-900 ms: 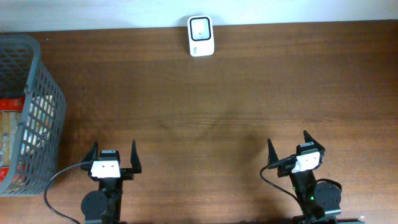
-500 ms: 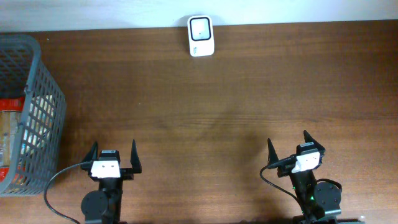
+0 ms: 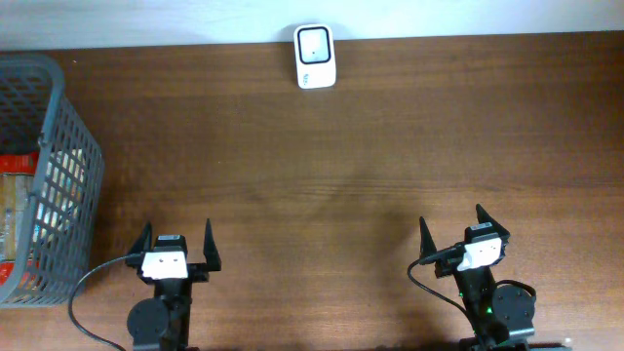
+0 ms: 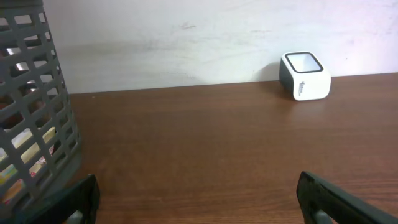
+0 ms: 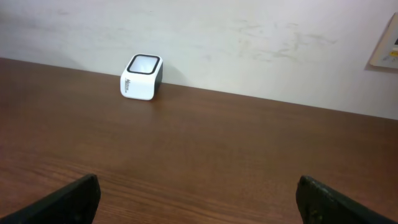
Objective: Scan the item barcode
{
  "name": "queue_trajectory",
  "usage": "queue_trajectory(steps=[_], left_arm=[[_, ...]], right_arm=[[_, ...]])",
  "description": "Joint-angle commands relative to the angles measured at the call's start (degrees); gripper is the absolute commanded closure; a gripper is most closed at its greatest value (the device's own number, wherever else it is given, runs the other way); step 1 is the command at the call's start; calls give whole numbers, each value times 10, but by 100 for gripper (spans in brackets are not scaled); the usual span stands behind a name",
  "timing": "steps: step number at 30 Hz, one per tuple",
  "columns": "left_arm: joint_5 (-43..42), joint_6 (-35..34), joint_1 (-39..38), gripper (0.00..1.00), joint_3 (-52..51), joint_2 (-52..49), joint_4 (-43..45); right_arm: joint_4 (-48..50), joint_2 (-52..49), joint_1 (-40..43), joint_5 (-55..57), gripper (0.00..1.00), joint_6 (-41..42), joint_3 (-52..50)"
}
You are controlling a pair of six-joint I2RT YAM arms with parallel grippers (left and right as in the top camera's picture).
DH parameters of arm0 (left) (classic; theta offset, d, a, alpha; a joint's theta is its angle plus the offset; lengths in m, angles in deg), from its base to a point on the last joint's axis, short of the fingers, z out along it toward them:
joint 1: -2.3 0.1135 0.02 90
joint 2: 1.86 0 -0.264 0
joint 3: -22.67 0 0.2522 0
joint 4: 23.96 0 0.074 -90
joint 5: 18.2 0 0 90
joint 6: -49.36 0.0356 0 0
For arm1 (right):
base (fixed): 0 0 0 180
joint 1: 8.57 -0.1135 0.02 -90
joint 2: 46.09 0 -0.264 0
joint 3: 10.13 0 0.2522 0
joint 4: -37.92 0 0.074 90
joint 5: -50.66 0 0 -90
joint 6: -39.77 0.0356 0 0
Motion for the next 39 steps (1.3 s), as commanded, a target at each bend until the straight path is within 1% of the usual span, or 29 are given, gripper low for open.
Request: queue_trajectory(steps=[1,5,8,10,11,12,13,17,19,20,22,24,27,29,30,32,33,34,35,37,38,39], left_arm=[[10,9,-1,1,-2,4,3],[10,9,-1,1,-2,4,2],[-4,9,-1,1,-1,4,38],[-21,9,-1,1,16,3,46],[-21,9,-1,1,46,-13,34],[-21,9,-1,1,98,-54,16],[-21,9,-1,1,165,-126,6],[-21,9,-1,1,292,-258,-43],[-36,9,-1,1,393,-354,-92],[-45,9,-1,1,458,-411,-130],[-65,9,-1,1,605,-525,-234],[-81,9,-1,1,710,-599,-318],[-88,9,-1,1,897,-728,-471],[-135,9,-1,1,1022,-806,-567],[-159,10,-1,1,1064,-841,-586],[-137,59,6,1,1070,-868,-546],[-107,7,29,1,1070,-873,-520],[-91,-49,70,1,1071,-871,-500],[-90,-80,106,1,1076,-871,-495],[-86,-181,234,2,1086,-869,-495],[-86,-204,283,3,1086,-869,-496],[-85,-206,319,3,1086,-871,-498]], right_arm=[[0,5,2,-3,1,-2,-5],[0,5,2,-3,1,-2,-5],[0,5,2,-3,1,-2,-5],[0,5,2,-3,1,-2,-5],[0,5,2,-3,1,-2,-5],[0,5,2,-3,1,-2,-5],[0,5,2,-3,1,-2,-5],[0,5,2,-3,1,-2,-5],[0,5,2,-3,1,-2,-5],[0,5,2,-3,1,-2,-5],[0,5,2,-3,1,-2,-5],[0,5,2,-3,1,-2,-5],[0,5,2,-3,1,-2,-5],[0,5,2,-3,1,-2,-5],[0,5,2,-3,1,-2,-5],[0,5,2,-3,1,-2,-5],[0,5,2,-3,1,-2,-5],[0,5,2,-3,1,-2,-5],[0,5,2,-3,1,-2,-5],[0,5,2,-3,1,-2,-5],[0,5,2,-3,1,-2,-5],[0,5,2,-3,1,-2,-5]])
